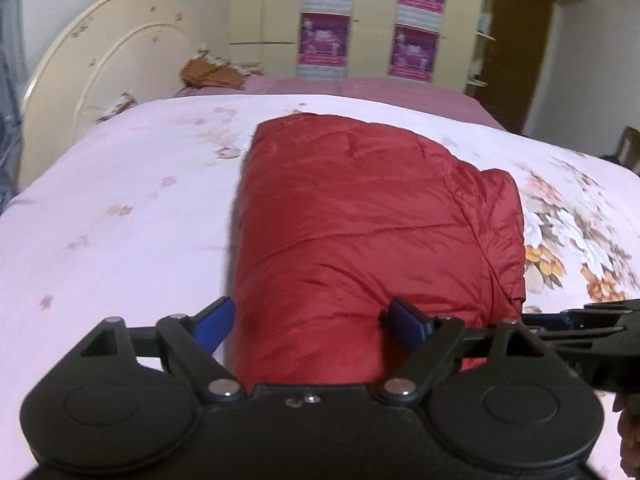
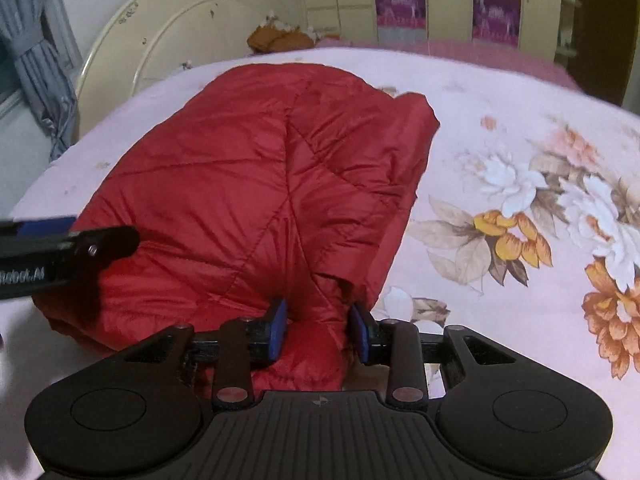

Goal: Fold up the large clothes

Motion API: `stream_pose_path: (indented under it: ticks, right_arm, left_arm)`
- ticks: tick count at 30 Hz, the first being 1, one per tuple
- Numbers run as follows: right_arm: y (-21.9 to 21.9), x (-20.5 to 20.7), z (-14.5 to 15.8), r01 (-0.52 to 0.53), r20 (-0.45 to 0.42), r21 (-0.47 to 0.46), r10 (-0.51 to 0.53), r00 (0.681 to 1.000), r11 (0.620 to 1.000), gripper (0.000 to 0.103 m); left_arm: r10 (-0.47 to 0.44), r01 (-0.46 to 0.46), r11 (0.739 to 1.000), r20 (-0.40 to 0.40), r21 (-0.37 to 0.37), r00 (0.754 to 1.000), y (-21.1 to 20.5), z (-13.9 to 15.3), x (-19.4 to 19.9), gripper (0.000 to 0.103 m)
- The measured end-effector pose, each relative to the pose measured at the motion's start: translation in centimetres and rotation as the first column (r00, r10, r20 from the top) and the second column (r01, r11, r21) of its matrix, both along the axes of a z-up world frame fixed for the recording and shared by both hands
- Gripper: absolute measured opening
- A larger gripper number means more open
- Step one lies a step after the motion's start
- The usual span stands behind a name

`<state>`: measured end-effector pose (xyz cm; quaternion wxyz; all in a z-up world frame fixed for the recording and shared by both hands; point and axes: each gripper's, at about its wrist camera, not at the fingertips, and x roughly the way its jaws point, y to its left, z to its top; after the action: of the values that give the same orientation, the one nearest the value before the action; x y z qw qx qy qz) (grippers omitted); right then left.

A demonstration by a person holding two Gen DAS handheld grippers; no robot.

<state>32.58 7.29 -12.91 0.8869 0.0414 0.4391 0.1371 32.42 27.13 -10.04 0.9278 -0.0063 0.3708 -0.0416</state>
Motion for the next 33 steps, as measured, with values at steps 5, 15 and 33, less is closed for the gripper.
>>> stream_pose_path:
  ticks: [5, 15, 33]
  right_arm:
    - [-1.7, -4.7, 3.8, 0.094, 0.125, 0.029, -0.097, 0.987, 0.995, 0.087]
    - [-3.1, -18.3, 9.0, 0.007, 0.222, 0.045, -0.016, 0.975, 0.999, 0.087]
    - [-4.6, -34.7, 17.2, 0.077, 0.475, 0.011, -0.073, 0.877, 0.997, 0.101]
  left_arm:
    - [0.077, -0.077, 0.997, 0.045, 0.008, 0.996, -0.6, 2.8, -4.6, 0.103]
    - [0.128, -0.13, 0.988, 0.025, 0.084, 0.991, -3.8, 8.0, -16.8, 0.103]
    - [0.166, -0.174, 0.983, 0.119, 0.052, 0.979, -5.0, 14.4, -31.0, 0.103]
